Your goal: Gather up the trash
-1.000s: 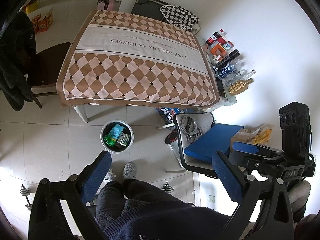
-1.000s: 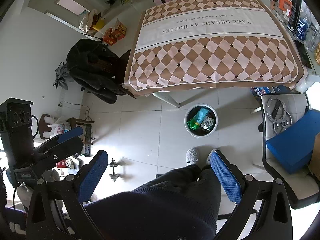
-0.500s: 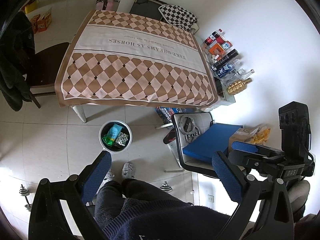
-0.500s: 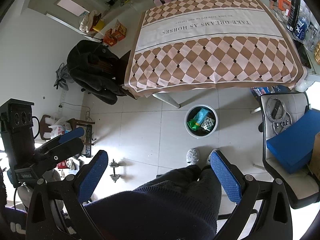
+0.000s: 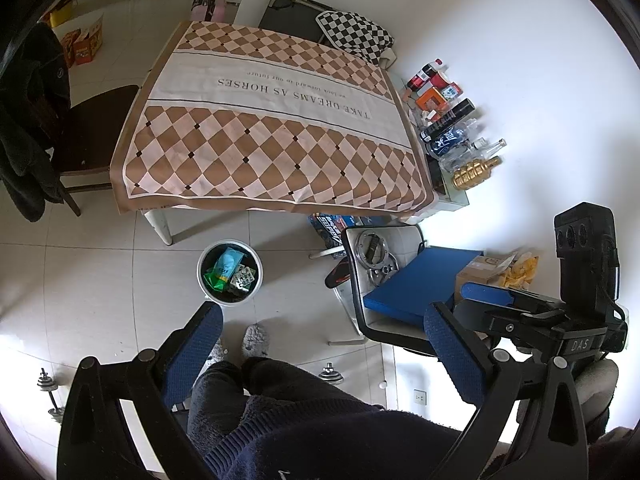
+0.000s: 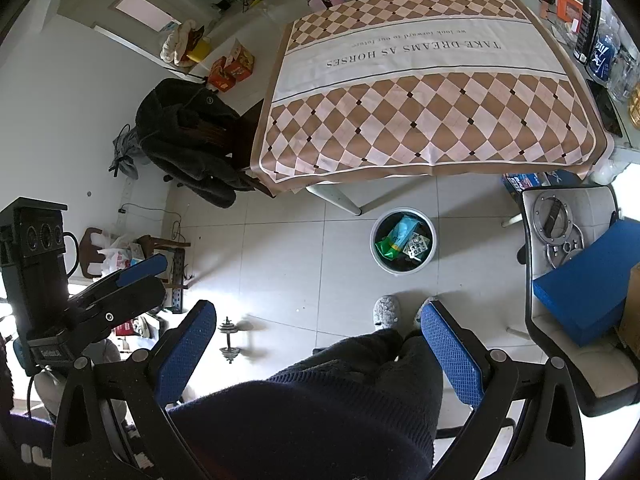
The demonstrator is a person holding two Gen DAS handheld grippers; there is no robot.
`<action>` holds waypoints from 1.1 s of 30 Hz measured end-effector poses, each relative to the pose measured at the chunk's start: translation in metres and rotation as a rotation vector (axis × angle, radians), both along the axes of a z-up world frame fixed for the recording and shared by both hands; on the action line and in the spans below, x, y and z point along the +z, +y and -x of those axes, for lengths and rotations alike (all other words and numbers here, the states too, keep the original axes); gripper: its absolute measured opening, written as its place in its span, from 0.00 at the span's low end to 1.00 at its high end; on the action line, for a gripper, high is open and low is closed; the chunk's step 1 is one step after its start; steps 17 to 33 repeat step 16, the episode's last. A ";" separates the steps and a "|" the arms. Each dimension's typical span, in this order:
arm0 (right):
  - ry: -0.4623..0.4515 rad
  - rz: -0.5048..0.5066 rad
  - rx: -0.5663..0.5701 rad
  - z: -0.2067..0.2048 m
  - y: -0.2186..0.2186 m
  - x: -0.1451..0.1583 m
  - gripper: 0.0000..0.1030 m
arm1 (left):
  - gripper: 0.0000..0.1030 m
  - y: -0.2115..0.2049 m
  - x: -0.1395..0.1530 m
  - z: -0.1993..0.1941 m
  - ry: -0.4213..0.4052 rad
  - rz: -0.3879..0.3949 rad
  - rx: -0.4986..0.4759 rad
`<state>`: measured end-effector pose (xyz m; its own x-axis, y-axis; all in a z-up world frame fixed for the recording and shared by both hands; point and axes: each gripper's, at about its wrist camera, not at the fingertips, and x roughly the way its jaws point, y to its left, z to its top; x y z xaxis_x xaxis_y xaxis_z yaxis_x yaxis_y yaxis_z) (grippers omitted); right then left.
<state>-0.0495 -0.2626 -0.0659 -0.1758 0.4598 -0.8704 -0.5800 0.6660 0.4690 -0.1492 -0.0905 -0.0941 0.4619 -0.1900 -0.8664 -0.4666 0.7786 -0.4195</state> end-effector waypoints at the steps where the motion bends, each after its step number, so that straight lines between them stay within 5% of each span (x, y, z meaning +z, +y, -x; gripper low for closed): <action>1: -0.001 0.001 -0.001 0.000 0.000 0.000 1.00 | 1.00 0.000 0.000 0.000 0.000 -0.002 0.000; 33: 0.006 -0.005 0.019 0.005 -0.001 0.003 1.00 | 1.00 -0.003 0.004 0.002 -0.008 -0.004 0.012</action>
